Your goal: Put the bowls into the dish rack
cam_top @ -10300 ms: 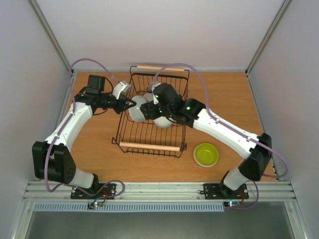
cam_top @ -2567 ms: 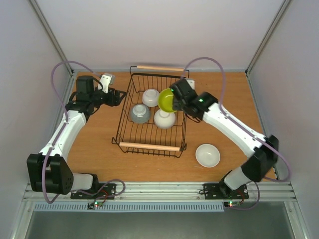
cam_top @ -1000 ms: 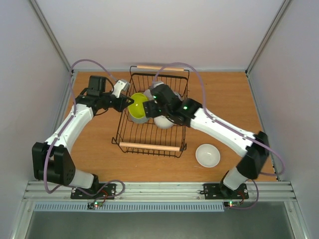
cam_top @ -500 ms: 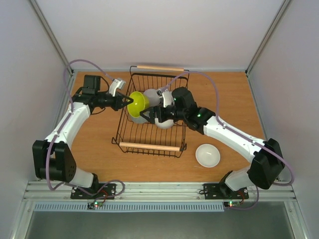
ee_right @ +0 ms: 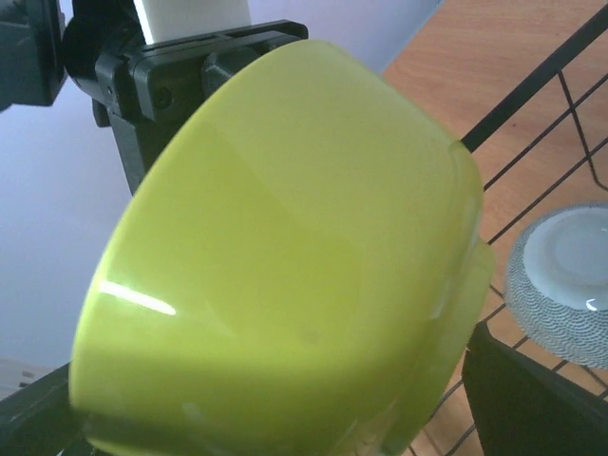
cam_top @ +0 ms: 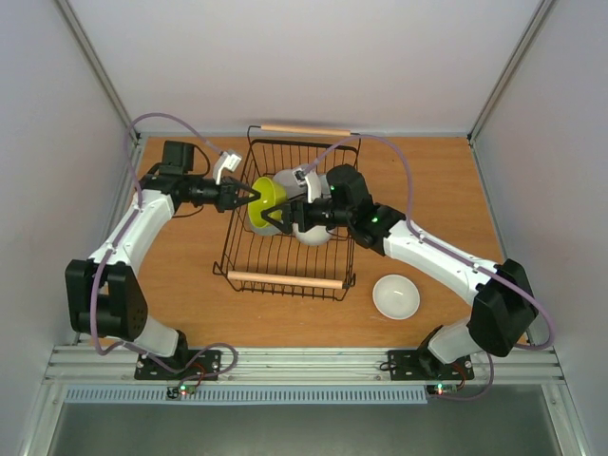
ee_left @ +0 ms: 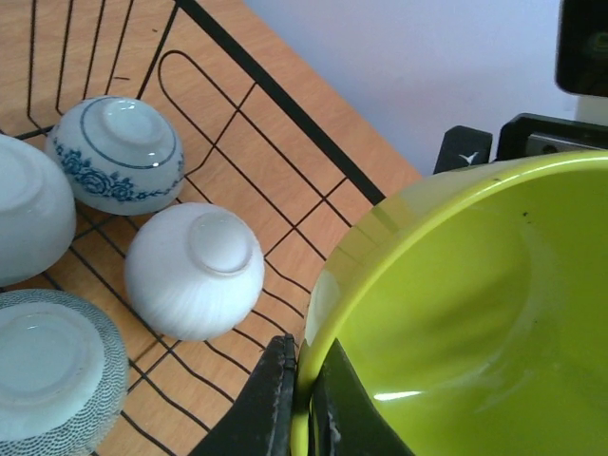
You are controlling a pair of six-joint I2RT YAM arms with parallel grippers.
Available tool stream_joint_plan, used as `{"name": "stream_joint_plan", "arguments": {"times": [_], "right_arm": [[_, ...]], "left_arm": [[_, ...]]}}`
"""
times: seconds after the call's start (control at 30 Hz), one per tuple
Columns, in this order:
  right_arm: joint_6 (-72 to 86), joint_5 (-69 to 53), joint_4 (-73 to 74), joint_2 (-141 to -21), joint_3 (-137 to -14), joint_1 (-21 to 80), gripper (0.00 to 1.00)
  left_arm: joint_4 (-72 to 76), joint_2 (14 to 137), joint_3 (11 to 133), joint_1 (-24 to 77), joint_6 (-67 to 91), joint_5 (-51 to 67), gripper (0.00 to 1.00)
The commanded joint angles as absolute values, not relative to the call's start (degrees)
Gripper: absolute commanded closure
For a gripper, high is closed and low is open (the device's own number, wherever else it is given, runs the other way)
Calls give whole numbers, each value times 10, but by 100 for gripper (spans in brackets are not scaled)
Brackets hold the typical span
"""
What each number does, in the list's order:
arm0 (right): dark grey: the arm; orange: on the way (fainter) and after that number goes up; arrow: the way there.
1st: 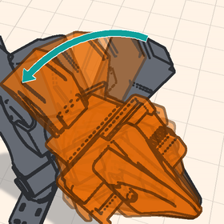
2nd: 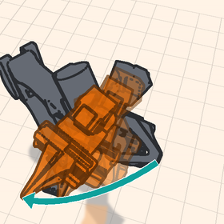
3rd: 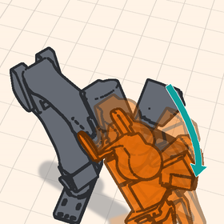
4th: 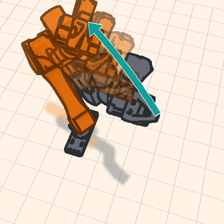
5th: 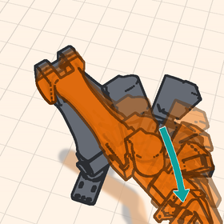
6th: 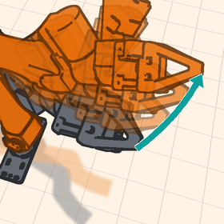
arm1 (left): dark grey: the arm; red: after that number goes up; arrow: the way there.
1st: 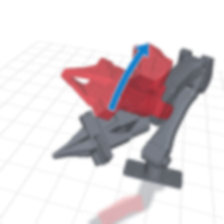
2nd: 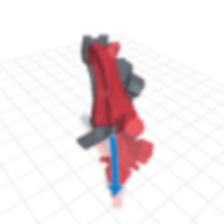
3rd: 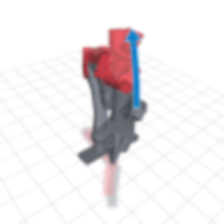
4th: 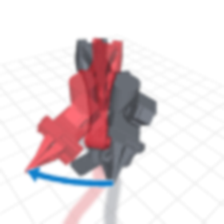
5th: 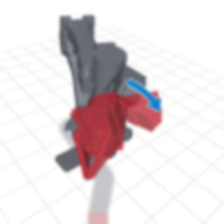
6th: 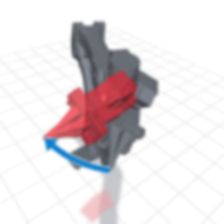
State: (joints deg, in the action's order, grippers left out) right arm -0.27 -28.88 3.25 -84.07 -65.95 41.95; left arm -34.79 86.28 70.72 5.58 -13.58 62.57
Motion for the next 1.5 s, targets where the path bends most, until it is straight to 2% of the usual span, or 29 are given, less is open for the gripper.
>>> {"name": "stream_joint_plan", "arguments": {"times": [0.0,0.07,0.2,0.23,0.27,0.3,0.33,0.37,0.4,0.5,0.63,0.73,0.97,1.47], "right_arm": [[14,-311,2,-847,-652,420,13],[19,-315,2,-848,-653,419,32],[22,-299,9,-844,-657,420,94],[21,-292,18,-842,-659,420,98],[18,-290,24,-839,-660,420,99],[14,-286,31,-835,-661,420,99],[10,-276,44,-832,-665,420,99],[-6,-262,71,-830,-676,421,99],[-21,-242,101,-830,-689,420,99],[-35,-165,241,-846,-745,423,99],[-37,-15,434,-911,-869,445,99],[-46,44,508,-947,-911,462,99],[-61,142,584,-1002,-902,502,99],[-60,246,670,-1046,-875,532,99]], "left_arm": [[-358,866,727,54,-152,686,100],[-360,864,726,54,-154,685,100],[-354,862,724,54,-152,668,100],[-348,861,723,54,-148,659,100],[-340,860,720,54,-141,642,99],[-333,859,718,54,-129,621,89],[-326,856,714,54,-124,597,65],[-314,851,706,54,-119,563,48],[-297,844,697,54,-112,526,38],[-246,814,666,54,-83,414,24],[-203,785,645,54,-50,319,20],[-191,778,638,54,-39,288,20],[-198,785,643,54,-36,305,20],[-196,793,645,54,-33,302,19]]}}
